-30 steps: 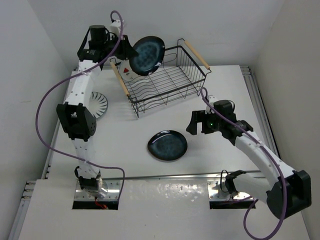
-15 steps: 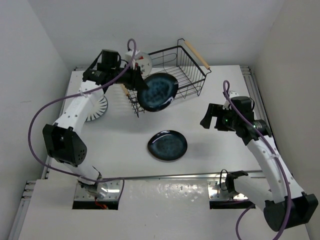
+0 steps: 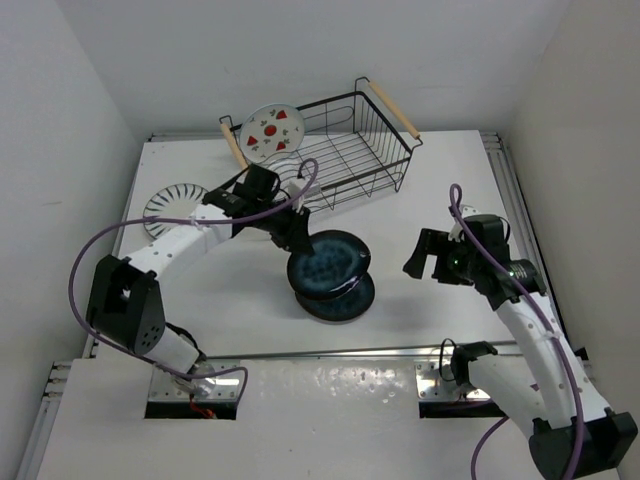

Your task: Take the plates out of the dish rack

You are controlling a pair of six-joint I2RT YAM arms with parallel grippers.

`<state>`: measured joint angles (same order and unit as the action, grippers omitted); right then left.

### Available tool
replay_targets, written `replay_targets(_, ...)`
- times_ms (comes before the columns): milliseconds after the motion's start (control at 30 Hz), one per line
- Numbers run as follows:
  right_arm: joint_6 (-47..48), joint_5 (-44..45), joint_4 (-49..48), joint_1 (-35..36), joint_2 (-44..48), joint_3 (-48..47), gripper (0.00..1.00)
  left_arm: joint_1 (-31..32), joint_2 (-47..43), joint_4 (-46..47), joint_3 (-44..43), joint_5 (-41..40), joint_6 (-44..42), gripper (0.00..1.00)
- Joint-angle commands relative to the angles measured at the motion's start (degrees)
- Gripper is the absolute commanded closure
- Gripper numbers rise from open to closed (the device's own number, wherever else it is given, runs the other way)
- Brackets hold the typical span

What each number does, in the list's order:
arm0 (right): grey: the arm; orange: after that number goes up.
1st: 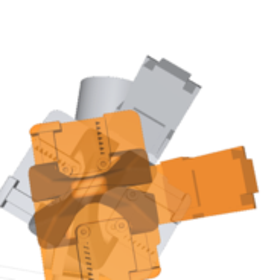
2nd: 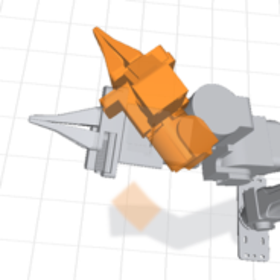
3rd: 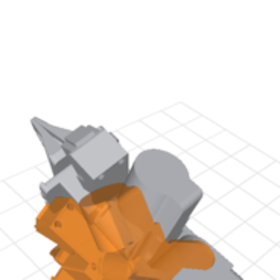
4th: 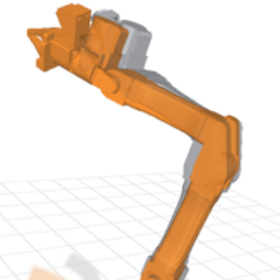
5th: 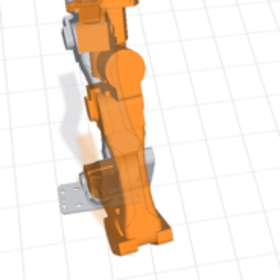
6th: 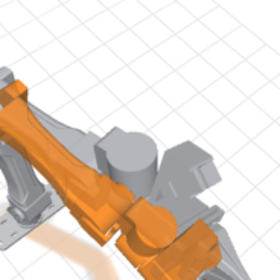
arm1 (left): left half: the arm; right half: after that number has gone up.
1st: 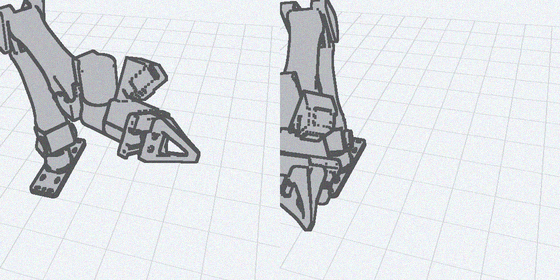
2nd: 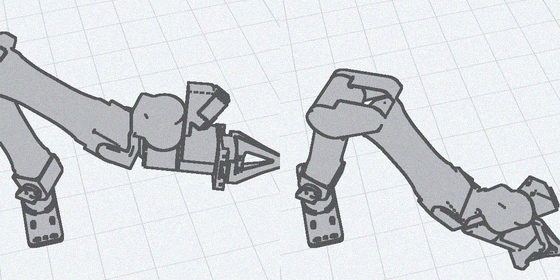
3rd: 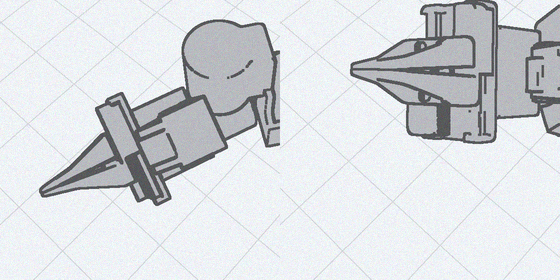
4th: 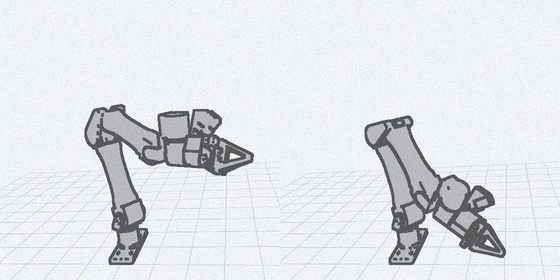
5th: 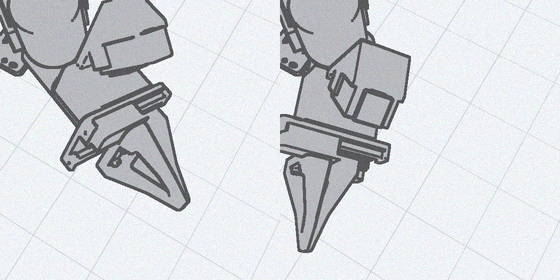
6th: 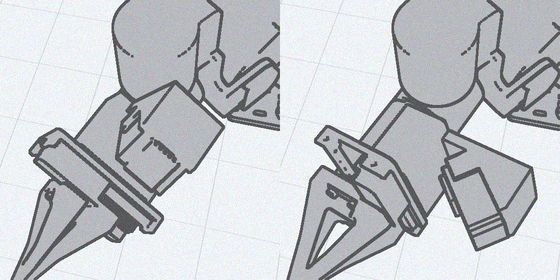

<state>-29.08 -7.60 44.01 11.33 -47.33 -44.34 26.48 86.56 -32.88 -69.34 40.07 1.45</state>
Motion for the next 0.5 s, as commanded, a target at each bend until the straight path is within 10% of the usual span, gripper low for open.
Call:
replay_targets(0,-0.54,-2.24,-1.21,-0.17,0.05,0.57,0.01,1.81,-1.14,8.11,-1.23,5.89,-4.58,1.0)
replay_targets(467,-0.19,-5.41,-2.52,-0.08,-1.01,3.91,0.02,3.67,10.2,3.53,-3.08,8.7,-16.04,1.0)
